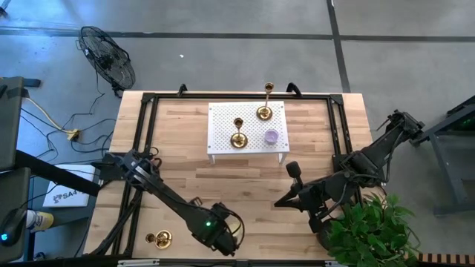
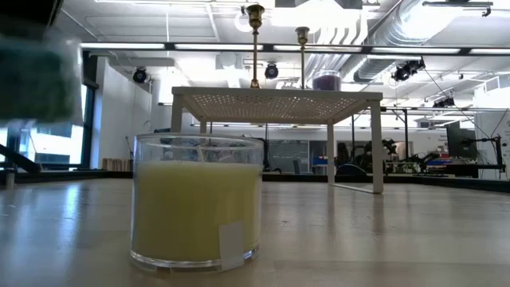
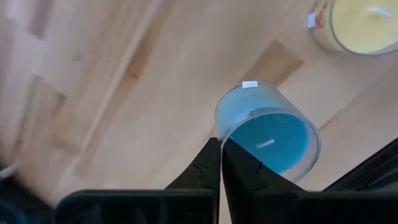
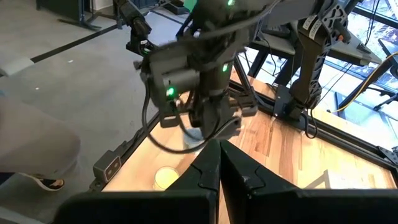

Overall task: Pick & Place candle stick holders
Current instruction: Put the blue scented candle on the shelf

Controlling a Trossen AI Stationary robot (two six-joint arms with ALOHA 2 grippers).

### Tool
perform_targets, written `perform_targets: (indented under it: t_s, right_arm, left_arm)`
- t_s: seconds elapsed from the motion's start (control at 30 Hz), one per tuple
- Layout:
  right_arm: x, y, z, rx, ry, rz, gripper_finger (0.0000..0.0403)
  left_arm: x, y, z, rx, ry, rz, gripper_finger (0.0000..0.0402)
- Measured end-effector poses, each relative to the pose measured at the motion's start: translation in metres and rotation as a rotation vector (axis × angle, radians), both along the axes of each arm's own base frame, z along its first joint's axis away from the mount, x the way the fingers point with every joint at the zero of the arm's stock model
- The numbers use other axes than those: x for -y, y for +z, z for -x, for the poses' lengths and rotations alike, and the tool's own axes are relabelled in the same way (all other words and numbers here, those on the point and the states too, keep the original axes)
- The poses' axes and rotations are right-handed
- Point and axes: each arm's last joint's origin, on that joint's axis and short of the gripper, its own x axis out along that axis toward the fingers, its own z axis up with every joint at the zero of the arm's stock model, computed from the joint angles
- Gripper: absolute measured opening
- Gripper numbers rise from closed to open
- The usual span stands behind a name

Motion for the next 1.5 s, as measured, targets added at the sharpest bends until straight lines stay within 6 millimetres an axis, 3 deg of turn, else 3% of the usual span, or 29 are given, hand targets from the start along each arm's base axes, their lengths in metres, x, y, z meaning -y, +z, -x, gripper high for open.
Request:
perform_targets:
  t_s: [0.2,0.47,0.73,1.07,1.5]
  right_arm:
    - [0.0,0.0,0.0,0.001,0.002,0.005,0.0]
    - [0.0,0.0,0.0,0.001,-0.004,0.012,0.0]
    - [0.0,-0.001,0.0,-0.003,-0.003,0.019,0.0]
    - [0.002,-0.003,0.001,-0.019,-0.033,0.054,0.0]
    - [0.003,-0.004,0.001,-0.02,-0.052,0.065,0.0]
  left_arm:
    - [-0.002,0.035,-0.001,0.106,-0.088,-0.023,0.0001]
    - [-0.025,0.096,-0.004,0.371,-0.175,-0.119,0.0]
    - [-0.07,0.145,0.009,0.493,-0.168,-0.171,0.0]
    - [-0.132,0.205,0.044,0.651,-0.107,-0.244,0.0]
    - [-0.231,0.254,0.092,0.757,0.109,-0.323,0.0]
